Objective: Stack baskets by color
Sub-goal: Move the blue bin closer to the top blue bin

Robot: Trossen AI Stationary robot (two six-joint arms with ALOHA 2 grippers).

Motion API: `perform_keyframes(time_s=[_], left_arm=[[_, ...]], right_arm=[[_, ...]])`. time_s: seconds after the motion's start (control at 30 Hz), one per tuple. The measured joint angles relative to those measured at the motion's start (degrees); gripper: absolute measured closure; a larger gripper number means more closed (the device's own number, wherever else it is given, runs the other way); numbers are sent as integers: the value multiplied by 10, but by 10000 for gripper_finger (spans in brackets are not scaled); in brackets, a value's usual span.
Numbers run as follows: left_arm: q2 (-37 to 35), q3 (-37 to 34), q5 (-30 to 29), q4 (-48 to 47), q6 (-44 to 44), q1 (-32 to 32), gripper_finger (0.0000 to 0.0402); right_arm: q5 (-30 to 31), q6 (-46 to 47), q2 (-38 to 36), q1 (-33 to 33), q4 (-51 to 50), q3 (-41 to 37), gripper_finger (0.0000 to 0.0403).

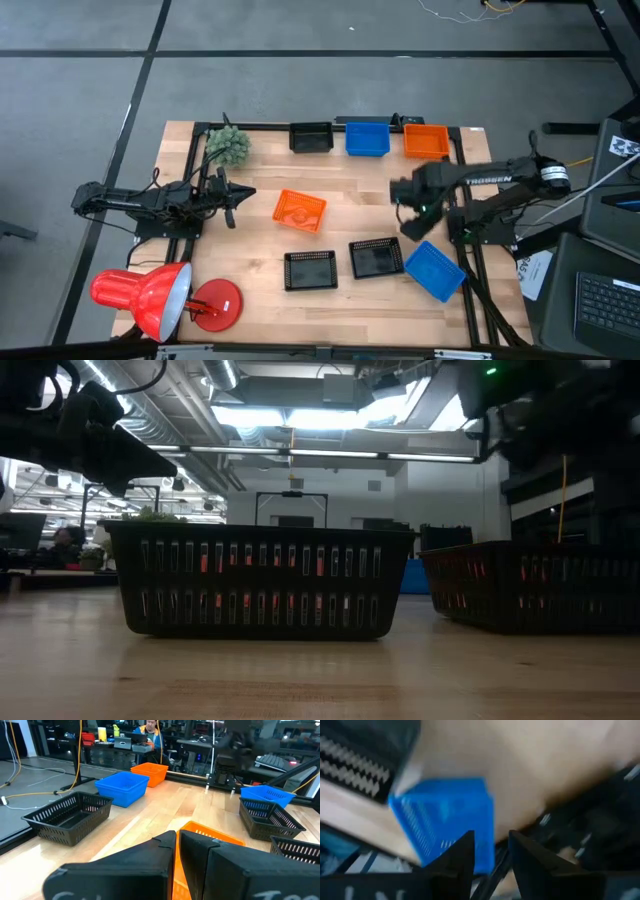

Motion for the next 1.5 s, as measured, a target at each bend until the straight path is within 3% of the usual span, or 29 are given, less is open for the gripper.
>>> perform_keyframes(time_s=[0.17,0.33,0.5,0.67,0.77,1.1,1.3,1.4,1.5], left_arm=[[0,0,0,0,0,0,388],[0,0,0,0,0,0,388],[0,0,0,0,0,0,388],[0,0,0,0,0,0,388],[0,0,0,0,0,0,388],[0,0,0,0,-4,0,388],[0,0,0,0,-4,0,388],[0,0,0,0,-4,0,388],[0,0,0,0,-4,0,388]], right_arm=[[-49,147,0,112,60,-22,288],[-34,263,0,195,192,-56,334],[-21,326,0,219,208,-113,392],[-43,323,0,209,308,-177,396],[1,301,1,184,364,-204,401],[301,191,1,47,353,-196,401],[481,60,6,-38,469,-190,402],[515,-72,15,-75,582,-190,402],[467,-193,19,-98,687,-190,402]])
